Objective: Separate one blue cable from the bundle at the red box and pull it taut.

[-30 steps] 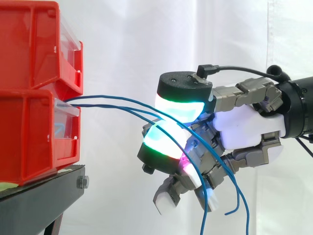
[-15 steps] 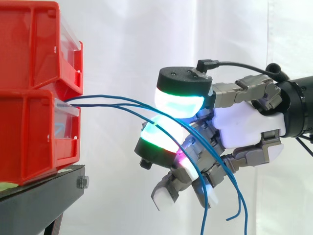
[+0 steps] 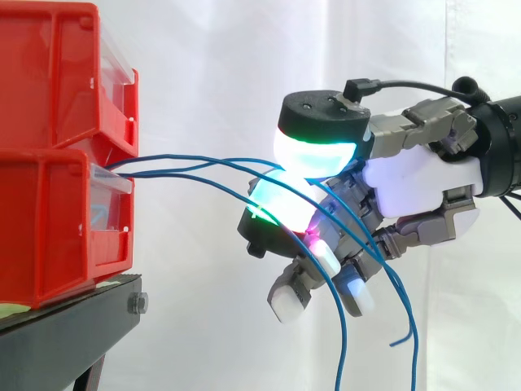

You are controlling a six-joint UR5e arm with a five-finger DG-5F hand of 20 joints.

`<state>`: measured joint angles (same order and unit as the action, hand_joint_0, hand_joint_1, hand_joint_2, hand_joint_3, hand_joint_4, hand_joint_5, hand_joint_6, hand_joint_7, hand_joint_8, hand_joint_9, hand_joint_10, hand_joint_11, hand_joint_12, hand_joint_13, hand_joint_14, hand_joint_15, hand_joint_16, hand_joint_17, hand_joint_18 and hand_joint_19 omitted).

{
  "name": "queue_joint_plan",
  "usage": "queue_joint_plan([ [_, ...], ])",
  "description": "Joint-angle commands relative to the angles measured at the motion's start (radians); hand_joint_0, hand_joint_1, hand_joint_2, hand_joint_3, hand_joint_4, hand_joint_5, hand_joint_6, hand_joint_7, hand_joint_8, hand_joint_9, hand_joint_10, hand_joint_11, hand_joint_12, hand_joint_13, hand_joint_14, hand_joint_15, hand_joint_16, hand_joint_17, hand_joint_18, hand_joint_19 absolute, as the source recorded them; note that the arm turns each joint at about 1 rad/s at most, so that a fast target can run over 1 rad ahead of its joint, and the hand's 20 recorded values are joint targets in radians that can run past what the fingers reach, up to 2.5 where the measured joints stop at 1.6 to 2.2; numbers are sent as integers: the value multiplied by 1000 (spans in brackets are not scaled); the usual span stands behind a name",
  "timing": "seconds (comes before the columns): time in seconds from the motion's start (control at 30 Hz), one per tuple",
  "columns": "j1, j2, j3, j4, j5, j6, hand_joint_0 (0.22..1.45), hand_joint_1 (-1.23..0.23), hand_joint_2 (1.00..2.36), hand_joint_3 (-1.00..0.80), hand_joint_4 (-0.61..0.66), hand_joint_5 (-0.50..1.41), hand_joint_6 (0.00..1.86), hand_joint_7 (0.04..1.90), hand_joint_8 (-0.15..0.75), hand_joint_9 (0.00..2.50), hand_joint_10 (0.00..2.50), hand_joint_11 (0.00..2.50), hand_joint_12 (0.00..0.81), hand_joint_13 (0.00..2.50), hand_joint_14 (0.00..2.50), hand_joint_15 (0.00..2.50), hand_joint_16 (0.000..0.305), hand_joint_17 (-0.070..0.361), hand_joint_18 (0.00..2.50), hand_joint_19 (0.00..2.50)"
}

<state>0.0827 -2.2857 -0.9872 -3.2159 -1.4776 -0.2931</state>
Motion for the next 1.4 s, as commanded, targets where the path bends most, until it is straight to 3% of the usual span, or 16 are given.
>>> queue_joint_plan([
  [0.0, 2, 2, 1, -4, 5, -15, 654, -791, 1015, -285, 68, -199, 835, 1085, 323, 855, 27, 876, 345, 614, 16, 483, 47, 106, 723, 909],
  [0.17, 5, 0, 1, -2, 20, -24, 640, -797, 1007, -407, 90, -201, 838, 1090, 322, 853, 26, 868, 344, 616, 18, 485, 47, 106, 722, 916],
  [0.67, 8, 0, 1, -5, 31, 6, 596, -461, 1001, -490, 68, -172, 824, 1120, 332, 940, 27, 847, 324, 638, 17, 489, 46, 103, 737, 942],
  [0.83, 8, 0, 1, -4, 33, 6, 607, -522, 1013, -341, 52, -168, 823, 1144, 334, 946, 27, 865, 317, 633, 16, 487, 45, 102, 736, 935],
  [0.9, 9, 0, -1, -4, 34, 6, 578, -577, 1021, -179, 54, -173, 829, 1204, 339, 934, 27, 870, 325, 629, 16, 480, 46, 104, 741, 935],
  [1.0, 12, 0, -1, -2, 34, 8, 580, -647, 1023, -80, 51, -179, 852, 1224, 344, 923, 27, 873, 328, 619, 16, 481, 46, 104, 738, 926],
  [1.37, 14, 0, -1, -4, 34, 31, 622, -725, 1021, -124, -45, -189, 869, 1137, 330, 889, 27, 881, 341, 606, 16, 486, 46, 105, 708, 931],
])
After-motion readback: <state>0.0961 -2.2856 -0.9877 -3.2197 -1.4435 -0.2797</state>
